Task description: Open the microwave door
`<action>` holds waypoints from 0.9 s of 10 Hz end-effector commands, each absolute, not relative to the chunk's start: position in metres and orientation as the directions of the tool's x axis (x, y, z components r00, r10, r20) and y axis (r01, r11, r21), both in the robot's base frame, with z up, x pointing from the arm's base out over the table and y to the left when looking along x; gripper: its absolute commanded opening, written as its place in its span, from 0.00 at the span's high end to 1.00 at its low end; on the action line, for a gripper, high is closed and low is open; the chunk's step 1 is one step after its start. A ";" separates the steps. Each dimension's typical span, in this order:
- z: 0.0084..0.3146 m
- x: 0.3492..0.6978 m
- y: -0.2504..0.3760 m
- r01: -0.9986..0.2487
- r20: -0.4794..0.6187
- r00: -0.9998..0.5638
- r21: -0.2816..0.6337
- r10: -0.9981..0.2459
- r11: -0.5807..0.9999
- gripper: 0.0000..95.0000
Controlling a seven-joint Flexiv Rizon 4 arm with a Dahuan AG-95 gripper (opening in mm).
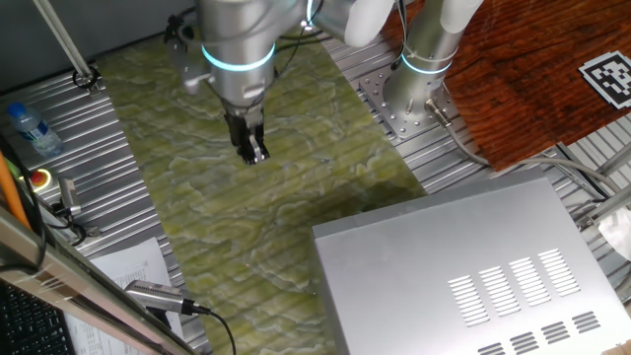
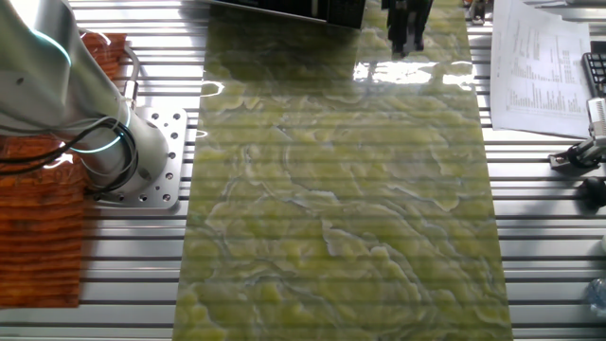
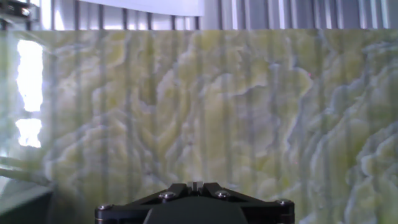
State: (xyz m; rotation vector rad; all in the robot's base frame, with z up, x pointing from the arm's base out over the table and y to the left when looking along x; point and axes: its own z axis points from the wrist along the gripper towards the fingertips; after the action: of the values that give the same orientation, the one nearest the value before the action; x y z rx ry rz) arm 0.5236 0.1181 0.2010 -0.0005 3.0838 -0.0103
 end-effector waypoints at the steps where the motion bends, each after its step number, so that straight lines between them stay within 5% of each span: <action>1: 0.202 0.526 0.129 -0.028 -0.048 -0.998 0.004 -0.028 1.000 1.00; 9: 0.212 0.535 0.144 -0.021 -0.019 -1.000 -0.001 -0.021 1.000 1.00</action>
State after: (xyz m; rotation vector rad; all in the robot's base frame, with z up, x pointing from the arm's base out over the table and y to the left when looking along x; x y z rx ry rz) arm 0.5339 0.1428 0.2124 -0.0335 3.1198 -0.0021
